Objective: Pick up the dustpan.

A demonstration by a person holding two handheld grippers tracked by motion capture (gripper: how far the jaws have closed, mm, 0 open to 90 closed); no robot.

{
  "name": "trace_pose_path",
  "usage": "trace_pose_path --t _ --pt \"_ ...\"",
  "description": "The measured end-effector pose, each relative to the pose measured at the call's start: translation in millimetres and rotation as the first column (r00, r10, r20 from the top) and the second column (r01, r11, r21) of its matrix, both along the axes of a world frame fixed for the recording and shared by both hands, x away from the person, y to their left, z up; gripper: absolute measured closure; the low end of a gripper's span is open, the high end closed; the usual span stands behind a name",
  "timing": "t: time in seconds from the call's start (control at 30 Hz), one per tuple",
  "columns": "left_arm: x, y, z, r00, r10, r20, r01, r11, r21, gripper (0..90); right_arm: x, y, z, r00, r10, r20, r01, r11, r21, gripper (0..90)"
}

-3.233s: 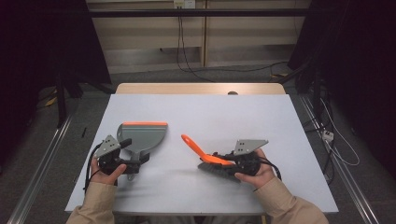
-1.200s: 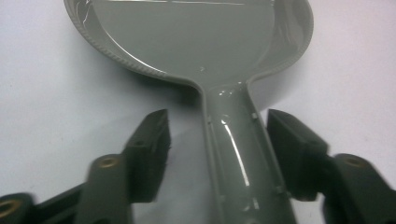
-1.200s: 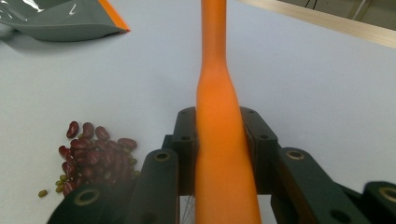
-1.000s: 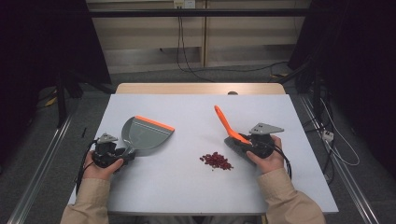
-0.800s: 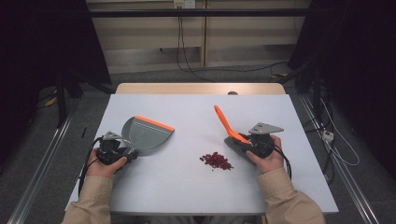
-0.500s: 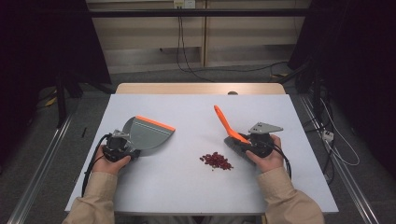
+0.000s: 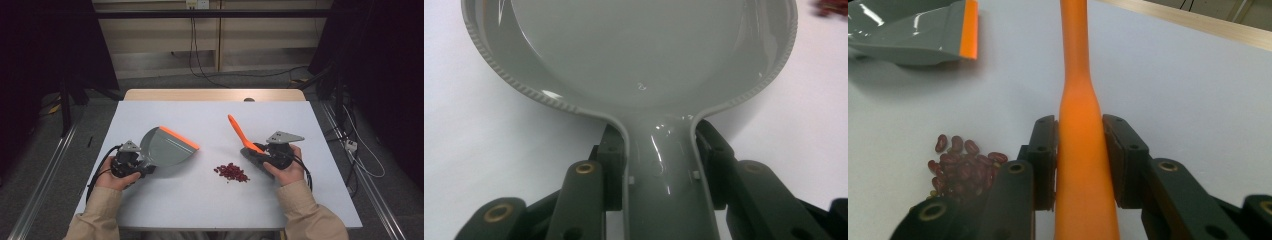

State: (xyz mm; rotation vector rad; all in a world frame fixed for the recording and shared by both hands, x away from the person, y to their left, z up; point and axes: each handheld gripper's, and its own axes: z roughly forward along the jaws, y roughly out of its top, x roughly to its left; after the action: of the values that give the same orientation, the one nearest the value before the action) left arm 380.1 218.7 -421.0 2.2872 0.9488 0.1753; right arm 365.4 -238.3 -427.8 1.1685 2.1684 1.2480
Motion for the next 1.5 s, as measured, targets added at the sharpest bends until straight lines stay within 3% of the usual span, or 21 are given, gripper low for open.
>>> trace_pose_path --t 0.13,0.27,0.37,0.47,0.63,0.7,0.77,0.93,1.0,1.03,1.07,1.1,1.23,1.3,1.33,1.37,1.5 --pt "-10.3 -6.7 3.6 0.9973 -0.074 0.001 0.074 0.9971 0.015 63.9 -1.9 -2.4 7.0 1.0 -0.005 -0.001 0.005 1.0 -0.008 66.3" --pt "-19.4 -14.0 3.2 0.9908 -0.135 -0.007 0.135 0.9907 0.013 63.9 -4.6 -3.9 8.6 0.9987 -0.018 -0.048 0.016 0.999 -0.034 66.2" --pt "-26.7 -19.9 1.3 0.9828 -0.184 -0.018 0.184 0.9826 0.024 63.9 -6.8 -3.5 8.2 0.9975 -0.012 -0.07 0.007 0.998 -0.062 65.4" --pt "-32.7 -26.4 -2.0 0.9706 -0.238 -0.037 0.239 0.9703 0.035 63.9 -7.6 -1.6 7.9 0.9951 -0.006 -0.098 -0.004 0.995 -0.101 66.4" --pt "-38.8 -33.7 -3.4 0.9603 -0.275 -0.047 0.276 0.9607 0.023 63.9 -9.5 0.7 8.1 0.9941 -0.026 -0.105 0.014 0.993 -0.114 70.6" --pt "-40.3 -35.3 -2.9 0.9585 -0.283 -0.039 0.284 0.9581 0.038 63.8 -12.0 2.6 9.6 0.9925 -0.041 -0.115 0.026 0.991 -0.133 70.8" --pt "-40.4 -36.5 -3.7 0.945 -0.324 -0.043 0.326 0.9448 0.033 63.9 -13.6 4.4 10.1 0.9918 -0.056 -0.115 0.039 0.989 -0.144 71.0" --pt "-46.3 -43.3 -2.7 0.925 -0.377 -0.048 0.379 0.9246 0.04 63.8 -17.2 10.7 7.3 0.9883 -0.114 -0.101 0.102 0.988 -0.117 71.0" --pt "-49.3 -47.7 -4.6 0.9268 -0.372 -0.049 0.374 0.9271 0.027 63.7 -18.2 13.2 7.3 0.9864 -0.133 -0.096 0.121 0.985 -0.121 71.1" --pt "-47.4 -47.8 -4.0 0.9125 -0.407 -0.043 0.409 0.9104 0.064 63.7 -18.4 13.7 6.9 0.9867 -0.134 -0.093 0.122 0.985 -0.12 71.0" --pt "-47.0 -48.1 -3.9 0.9063 -0.42 -0.043 0.423 0.9034 0.072 63.7 -18.8 13.8 6.2 0.9863 -0.138 -0.09 0.127 0.986 -0.112 71.0" --pt "-48.5 -50.2 -4.8 0.9072 -0.418 -0.044 0.421 0.905 0.064 63.7 -19.5 14.0 6.0 0.9849 -0.147 -0.091 0.137 0.985 -0.105 71.0" --pt "-51.1 -56.3 -5.2 0.8939 -0.445 -0.055 0.448 0.8912 0.072 63.6 -22.5 18.1 5.1 0.9832 -0.163 -0.081 0.155 0.982 -0.105 71.0" --pt "-52.6 -59.6 -7.0 0.8968 -0.44 -0.049 0.442 0.8951 0.058 63.6 -23.7 20.8 4.5 0.9825 -0.17 -0.077 0.162 0.981 -0.102 71.0" --pt "-51.6 -60.1 -6.5 0.8889 -0.455 -0.057 0.458 0.8858 0.076 63.6 -24.2 22.2 4.6 0.9818 -0.174 -0.076 0.166 0.98 -0.105 71.0" --pt "-52.6 -61.7 -7.9 0.8941 -0.445 -0.052 0.448 0.8919 0.065 63.6 -24.4 23.6 4.6 0.9814 -0.175 -0.079 0.167 0.981 -0.1 71.0" --pt "-52.9 -65.2 -9.8 0.892 -0.448 -0.056 0.452 0.8899 0.065 63.5 -26.3 29.3 4.1 0.9803 -0.181 -0.078 0.173 0.98 -0.099 70.9"
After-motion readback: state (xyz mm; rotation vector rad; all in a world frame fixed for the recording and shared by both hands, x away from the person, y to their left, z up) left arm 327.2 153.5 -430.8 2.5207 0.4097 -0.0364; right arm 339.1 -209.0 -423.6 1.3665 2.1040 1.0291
